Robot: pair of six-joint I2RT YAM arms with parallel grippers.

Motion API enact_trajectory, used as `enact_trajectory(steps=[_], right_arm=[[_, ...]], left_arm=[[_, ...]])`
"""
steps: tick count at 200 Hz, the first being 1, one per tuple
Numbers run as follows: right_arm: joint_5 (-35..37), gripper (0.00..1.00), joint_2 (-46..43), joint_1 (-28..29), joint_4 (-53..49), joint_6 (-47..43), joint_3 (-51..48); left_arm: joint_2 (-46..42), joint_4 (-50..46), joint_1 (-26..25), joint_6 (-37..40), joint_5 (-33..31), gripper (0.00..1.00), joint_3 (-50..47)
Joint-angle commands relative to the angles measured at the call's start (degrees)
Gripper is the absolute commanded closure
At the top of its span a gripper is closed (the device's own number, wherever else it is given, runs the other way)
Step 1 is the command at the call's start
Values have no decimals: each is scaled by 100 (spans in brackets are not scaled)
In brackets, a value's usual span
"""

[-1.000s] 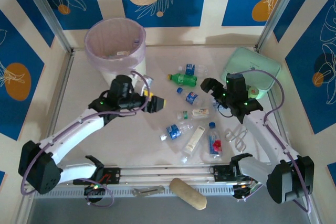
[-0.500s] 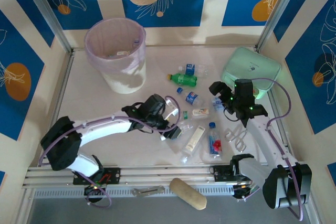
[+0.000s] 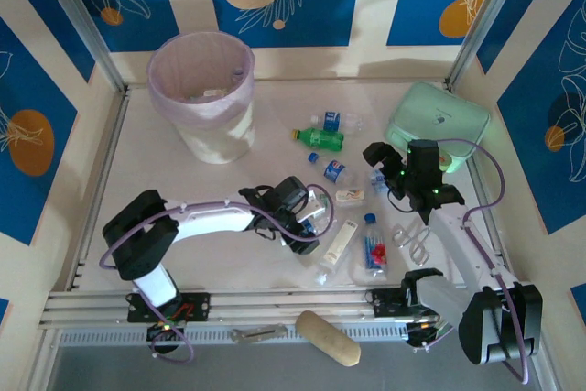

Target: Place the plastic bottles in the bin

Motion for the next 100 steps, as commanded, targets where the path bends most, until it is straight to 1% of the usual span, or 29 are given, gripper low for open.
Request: enact_trajectory(steps=[1,59,100], right_arm=[[-99,1,25,55,123,75,-32],[-72,1,43,74,131,54,-38],[-72,1,52,77,140,51,-38]], left_arm=[[198,-140,-62,242,-322,6,206],[421,-37,-67,329,-574,12,314],[553,69,-78,412,-559,14,305]])
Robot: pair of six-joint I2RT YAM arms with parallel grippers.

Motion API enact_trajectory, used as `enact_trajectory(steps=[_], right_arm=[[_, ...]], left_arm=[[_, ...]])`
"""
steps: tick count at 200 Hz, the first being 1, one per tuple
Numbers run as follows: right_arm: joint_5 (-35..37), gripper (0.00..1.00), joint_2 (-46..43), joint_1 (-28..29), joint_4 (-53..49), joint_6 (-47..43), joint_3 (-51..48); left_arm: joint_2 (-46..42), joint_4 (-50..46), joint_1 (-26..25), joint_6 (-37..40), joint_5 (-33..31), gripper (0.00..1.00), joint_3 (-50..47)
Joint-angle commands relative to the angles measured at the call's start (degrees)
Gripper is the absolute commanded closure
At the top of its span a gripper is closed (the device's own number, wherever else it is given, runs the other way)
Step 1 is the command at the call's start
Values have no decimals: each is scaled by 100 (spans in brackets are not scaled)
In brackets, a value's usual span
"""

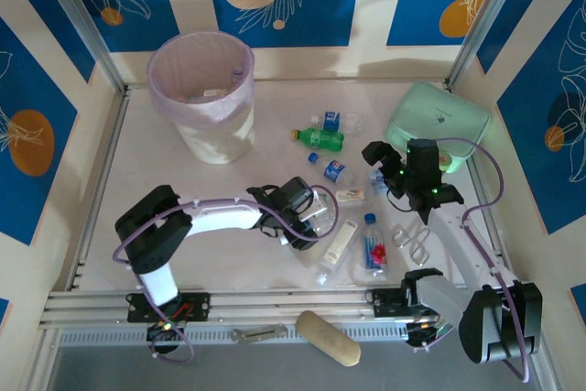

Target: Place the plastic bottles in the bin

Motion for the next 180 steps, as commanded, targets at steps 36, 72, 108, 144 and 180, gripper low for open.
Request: enact_trajectory(steps=[36,72,108,144,180], right_arm=[[-70,1,6,48,51,43,-21],[-70,1,14,49,42,55,-15],[-96,1,54,73,76,72,-11],[-96,1,67,96,94,74,-11],[-85,1,98,118,129,91,-7]], left_arm=[[247,97,-71,179,-80,15,120],[171,162,-71,189,-71,25,60],[-26,225,-71,188,-135,34,-62],[-393,174,-71,196,-267,36,-204],[-1050,21,-49,336,-449,36,-378]])
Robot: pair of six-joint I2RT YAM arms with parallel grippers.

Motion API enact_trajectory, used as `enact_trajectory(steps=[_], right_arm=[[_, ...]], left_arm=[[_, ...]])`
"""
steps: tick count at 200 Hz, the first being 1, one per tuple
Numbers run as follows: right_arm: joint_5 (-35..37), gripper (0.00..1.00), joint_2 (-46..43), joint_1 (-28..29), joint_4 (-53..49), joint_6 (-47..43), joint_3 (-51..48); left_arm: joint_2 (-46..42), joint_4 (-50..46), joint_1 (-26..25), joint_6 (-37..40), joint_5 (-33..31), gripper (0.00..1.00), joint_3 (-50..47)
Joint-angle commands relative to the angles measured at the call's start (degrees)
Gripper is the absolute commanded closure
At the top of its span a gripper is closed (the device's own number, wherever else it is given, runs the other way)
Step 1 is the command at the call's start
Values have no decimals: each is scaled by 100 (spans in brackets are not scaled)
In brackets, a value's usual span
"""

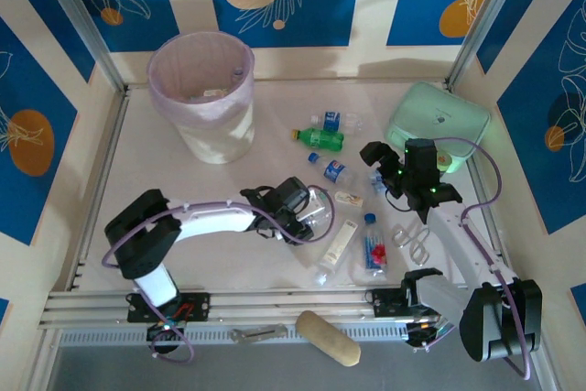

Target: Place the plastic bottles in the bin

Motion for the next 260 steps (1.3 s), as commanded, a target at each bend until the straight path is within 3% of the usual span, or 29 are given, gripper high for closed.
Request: enact_trajectory(steps=[1,58,115,143,196,260], right_arm=[[-84,1,32,43,90,86,-5],[-138,1,192,172,252,106,8],[-121,1,462,486,332,22,156],[-68,1,557,629,357,-29,208],[20,1,614,784,343,-83,228],[108,1,544,796,222,-178,269]], left_arm=[[-551,-118,-29,190,-205,36,-124],[-1737,55,222,258,-568,37,-181],[-2239,673,1064,441,-632,35,567],[-2122,564,1775,524,-283,35,1345],[-1598,-58,3063,853,-435,31,3076],[-554,-1150,4515,405,19,31,4564]])
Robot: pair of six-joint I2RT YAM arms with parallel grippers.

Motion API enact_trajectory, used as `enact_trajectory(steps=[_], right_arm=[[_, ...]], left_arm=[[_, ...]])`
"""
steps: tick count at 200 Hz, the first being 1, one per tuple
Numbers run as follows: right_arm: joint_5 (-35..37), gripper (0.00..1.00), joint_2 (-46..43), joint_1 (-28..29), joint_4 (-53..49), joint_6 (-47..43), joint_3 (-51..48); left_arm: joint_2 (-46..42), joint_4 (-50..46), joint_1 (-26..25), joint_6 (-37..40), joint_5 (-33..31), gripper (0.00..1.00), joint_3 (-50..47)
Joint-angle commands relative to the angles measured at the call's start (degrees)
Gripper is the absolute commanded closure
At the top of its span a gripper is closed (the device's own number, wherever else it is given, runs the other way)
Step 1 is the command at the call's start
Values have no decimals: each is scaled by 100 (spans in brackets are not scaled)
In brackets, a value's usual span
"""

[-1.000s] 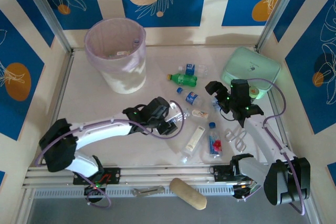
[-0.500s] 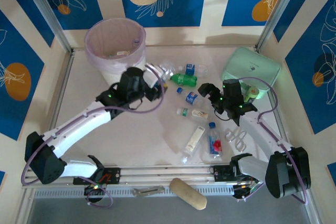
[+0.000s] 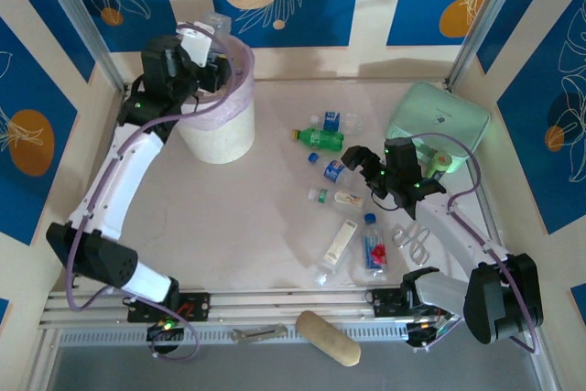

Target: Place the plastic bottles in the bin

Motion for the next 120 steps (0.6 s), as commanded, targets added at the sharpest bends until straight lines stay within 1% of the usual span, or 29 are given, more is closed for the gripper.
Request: enact_trajectory(steps=[1,24,44,83,120], right_arm=[[84,1,-59,41,-77,-105,200],[92,1,-83,46,-106,-125,251],[104,1,-111,49,-132,-146,268],[206,1,-230,49,-270,-211,282],[242,1,-254,49,-284,-223,296]], left_arm=[[308,-621,396,-228,338,31,439],[630,-870,737,-497,592,31,755],[846,-994,896,-698,782,31,859],[994,-1003,930,-760,834,35,849],[1003,-928,928,-799,849,34,843]])
